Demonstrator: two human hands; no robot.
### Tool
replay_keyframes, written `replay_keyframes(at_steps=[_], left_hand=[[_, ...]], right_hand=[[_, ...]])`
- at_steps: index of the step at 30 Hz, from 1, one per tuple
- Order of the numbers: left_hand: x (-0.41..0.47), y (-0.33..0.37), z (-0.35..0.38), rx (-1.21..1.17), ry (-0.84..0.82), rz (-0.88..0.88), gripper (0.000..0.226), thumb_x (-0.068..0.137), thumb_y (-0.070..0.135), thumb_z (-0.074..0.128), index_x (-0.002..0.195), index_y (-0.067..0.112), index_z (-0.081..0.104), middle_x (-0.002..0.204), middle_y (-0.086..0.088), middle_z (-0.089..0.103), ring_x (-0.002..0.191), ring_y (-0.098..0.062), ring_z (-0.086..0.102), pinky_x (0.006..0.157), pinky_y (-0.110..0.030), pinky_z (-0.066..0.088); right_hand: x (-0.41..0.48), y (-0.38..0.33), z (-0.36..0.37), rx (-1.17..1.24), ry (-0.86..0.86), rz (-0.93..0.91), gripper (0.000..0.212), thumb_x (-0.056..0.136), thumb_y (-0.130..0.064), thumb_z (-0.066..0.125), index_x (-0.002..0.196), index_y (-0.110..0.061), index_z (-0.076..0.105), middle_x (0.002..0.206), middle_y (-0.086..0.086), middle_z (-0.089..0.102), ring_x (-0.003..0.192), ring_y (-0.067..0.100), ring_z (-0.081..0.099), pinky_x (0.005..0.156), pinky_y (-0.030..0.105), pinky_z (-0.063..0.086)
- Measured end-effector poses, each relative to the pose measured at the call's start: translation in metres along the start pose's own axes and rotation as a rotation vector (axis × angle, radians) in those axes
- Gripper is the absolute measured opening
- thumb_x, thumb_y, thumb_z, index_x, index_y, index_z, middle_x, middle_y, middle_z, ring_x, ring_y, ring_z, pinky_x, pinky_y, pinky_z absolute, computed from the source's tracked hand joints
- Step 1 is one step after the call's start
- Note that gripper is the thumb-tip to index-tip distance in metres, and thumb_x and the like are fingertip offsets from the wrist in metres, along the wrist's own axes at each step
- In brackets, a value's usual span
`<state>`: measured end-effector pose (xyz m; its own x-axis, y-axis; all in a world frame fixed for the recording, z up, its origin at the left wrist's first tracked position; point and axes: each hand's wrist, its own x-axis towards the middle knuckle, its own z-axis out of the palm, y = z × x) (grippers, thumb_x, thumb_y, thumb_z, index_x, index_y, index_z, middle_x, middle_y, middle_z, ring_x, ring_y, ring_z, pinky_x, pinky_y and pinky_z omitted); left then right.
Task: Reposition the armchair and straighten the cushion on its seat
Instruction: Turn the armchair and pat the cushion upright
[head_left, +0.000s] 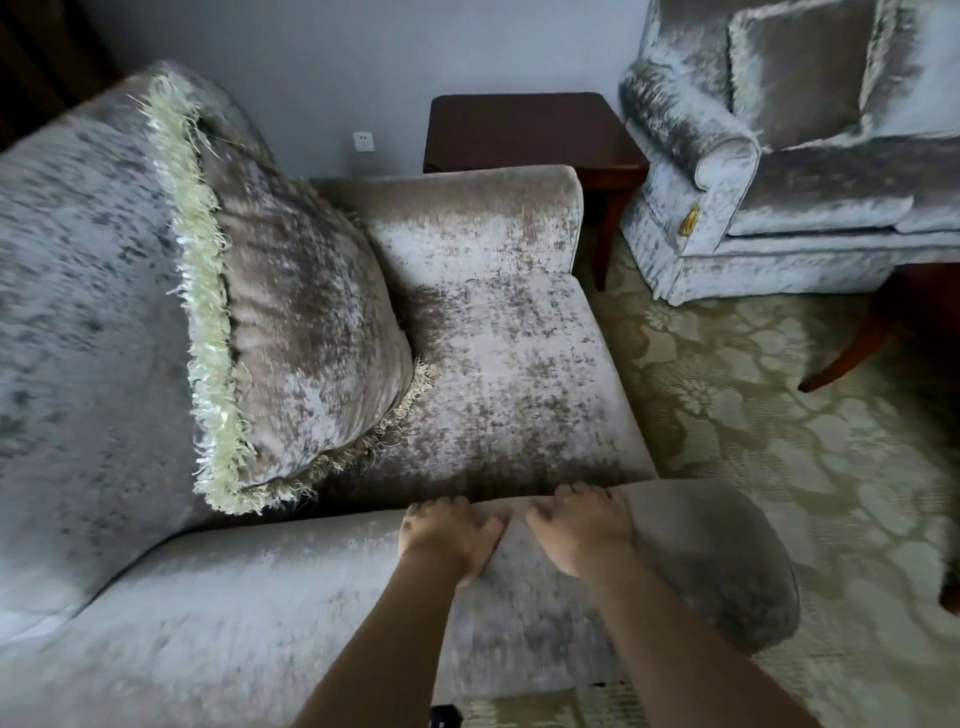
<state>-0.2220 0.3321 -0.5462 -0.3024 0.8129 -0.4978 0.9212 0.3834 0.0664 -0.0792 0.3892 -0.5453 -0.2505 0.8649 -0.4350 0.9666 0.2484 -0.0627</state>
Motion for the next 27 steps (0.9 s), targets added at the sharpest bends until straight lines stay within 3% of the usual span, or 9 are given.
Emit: replay_keyframes(at_steps=[3,6,10,13,22,27], left_hand=[[-0.027,-0.007,-0.008,0.016,-0.109,-0.023,0.085,0.087,0.07,0.012,0.149,0.013,0.006,0.157,-0.014,0.003,0.144,-0.026,-0.001,0.115,-0.045,0.001],[-0.059,-0.023,-0.034,0.165,-0.101,-0.086,0.082,0.088,0.068,0.011,0.147,0.014,-0.008,0.156,-0.012,-0.015,0.142,-0.026,-0.016,0.114,-0.049,-0.008],[-0.095,-0.045,-0.112,0.131,0.168,-0.113,0.07,0.094,0.055,0.013,0.148,0.016,-0.006,0.157,-0.011,-0.009,0.143,-0.025,-0.012,0.113,-0.049,-0.009],[-0.123,-0.067,-0.168,0.122,0.286,-0.121,0.063,0.096,0.046,0.013,0.148,0.015,-0.001,0.157,-0.012,-0.003,0.144,-0.025,-0.008,0.113,-0.051,-0.011],[-0.203,-0.222,-0.247,0.211,0.359,-0.211,0.062,0.096,0.047,0.01,0.149,0.016,0.001,0.158,-0.01,-0.001,0.143,-0.024,-0.01,0.112,-0.052,-0.01],[-0.232,-0.35,-0.267,0.27,0.413,-0.154,0.069,0.094,0.052,0.022,0.148,0.018,-0.003,0.158,-0.008,-0.003,0.143,-0.025,-0.009,0.113,-0.051,-0.003]], right_hand=[[-0.022,-0.008,-0.014,-0.064,-0.145,0.035,0.075,0.091,-0.061,0.012,0.147,-0.011,0.02,0.156,0.01,0.019,0.142,0.029,0.015,0.114,0.048,0.01],[-0.048,-0.041,-0.05,-0.106,-0.177,-0.037,0.074,0.093,-0.061,0.015,0.149,-0.012,0.014,0.158,0.012,0.008,0.144,0.033,0.006,0.115,0.052,0.004],[-0.083,-0.103,-0.118,-0.038,0.07,-0.182,0.064,0.094,-0.054,0.024,0.142,-0.012,0.029,0.149,0.015,0.031,0.138,0.032,0.025,0.11,0.049,0.018],[-0.106,-0.147,-0.161,0.01,0.146,-0.194,0.059,0.094,-0.049,0.028,0.137,-0.011,0.034,0.143,0.016,0.038,0.132,0.033,0.032,0.108,0.047,0.024],[-0.164,-0.317,-0.203,0.143,0.157,-0.233,0.059,0.092,-0.052,0.03,0.135,-0.012,0.037,0.141,0.017,0.044,0.129,0.035,0.04,0.105,0.045,0.03],[-0.179,-0.437,-0.198,0.302,0.092,-0.194,0.059,0.09,-0.056,0.032,0.132,-0.016,0.037,0.135,0.016,0.047,0.122,0.037,0.045,0.096,0.047,0.037]])
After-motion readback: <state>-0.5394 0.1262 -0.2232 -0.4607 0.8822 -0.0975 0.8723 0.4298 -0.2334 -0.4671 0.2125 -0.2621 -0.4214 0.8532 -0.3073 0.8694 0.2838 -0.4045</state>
